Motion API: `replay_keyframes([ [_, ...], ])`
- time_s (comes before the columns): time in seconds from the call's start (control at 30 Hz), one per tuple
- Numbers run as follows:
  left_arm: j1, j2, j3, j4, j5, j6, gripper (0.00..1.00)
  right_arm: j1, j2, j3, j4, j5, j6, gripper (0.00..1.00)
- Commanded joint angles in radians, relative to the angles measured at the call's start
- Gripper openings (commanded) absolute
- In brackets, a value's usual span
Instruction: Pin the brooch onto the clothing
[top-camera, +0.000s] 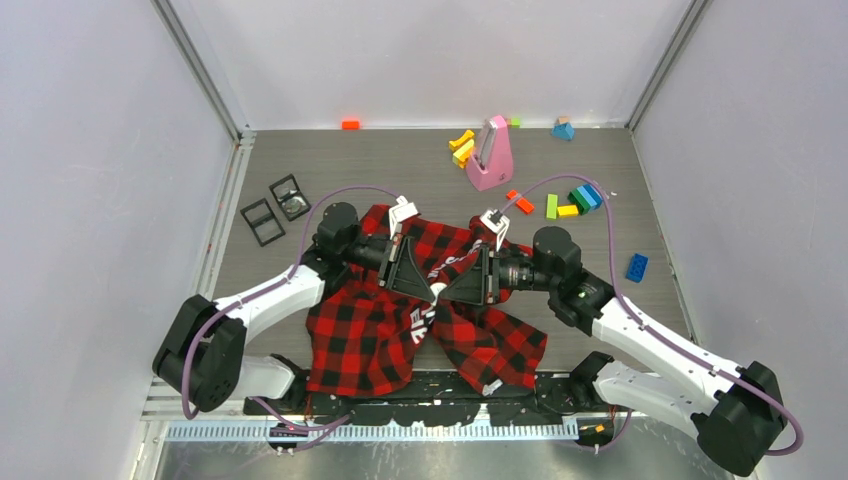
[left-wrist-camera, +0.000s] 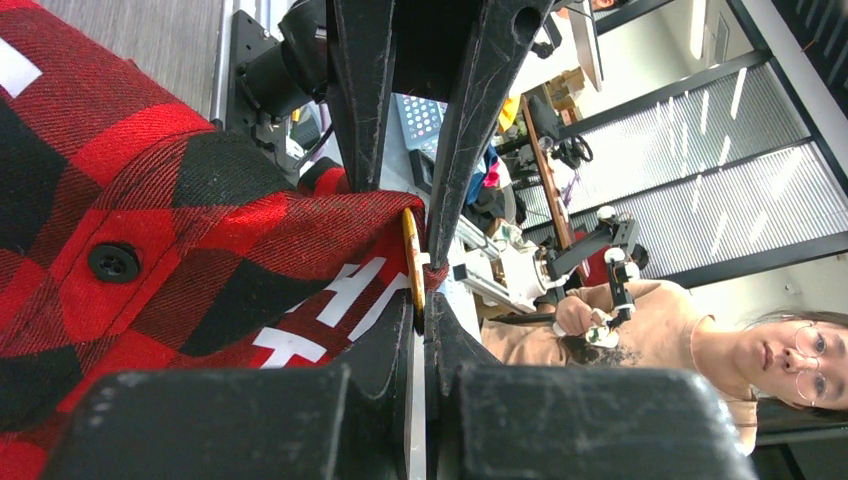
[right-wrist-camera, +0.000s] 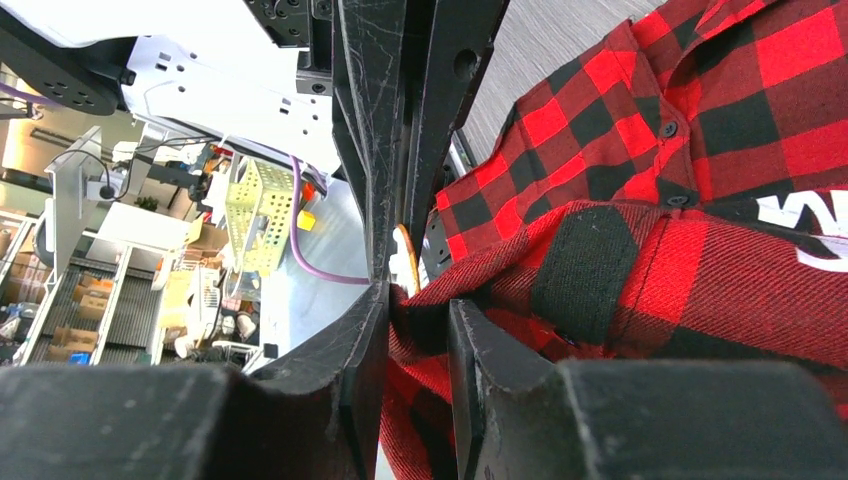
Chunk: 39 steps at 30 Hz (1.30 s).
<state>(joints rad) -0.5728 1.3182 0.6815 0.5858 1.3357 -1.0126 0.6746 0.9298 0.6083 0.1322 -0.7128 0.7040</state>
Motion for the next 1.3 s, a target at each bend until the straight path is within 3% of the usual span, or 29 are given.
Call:
replay_keyframes([
  [0.0,-0.023,-0.020,0.023,0.079,0.025,-0.016,0.00,0.005,0.037,0.022,-0.072,0.153,-0.067,0.31],
  [0.63,-0.022,-0.033,0.018,0.080,0.022,-0.013,0.00,0.012,0.060,0.018,-0.081,0.166,-0.074,0.29],
  [1.13,-0.002,-0.073,0.027,-0.013,0.029,0.050,0.00,0.004,-0.158,0.005,-0.035,0.068,-0.055,0.64],
  [1.27,-0.002,-0.081,0.029,-0.014,0.036,0.051,0.00,0.002,-0.164,-0.011,0.031,0.010,-0.017,0.67],
])
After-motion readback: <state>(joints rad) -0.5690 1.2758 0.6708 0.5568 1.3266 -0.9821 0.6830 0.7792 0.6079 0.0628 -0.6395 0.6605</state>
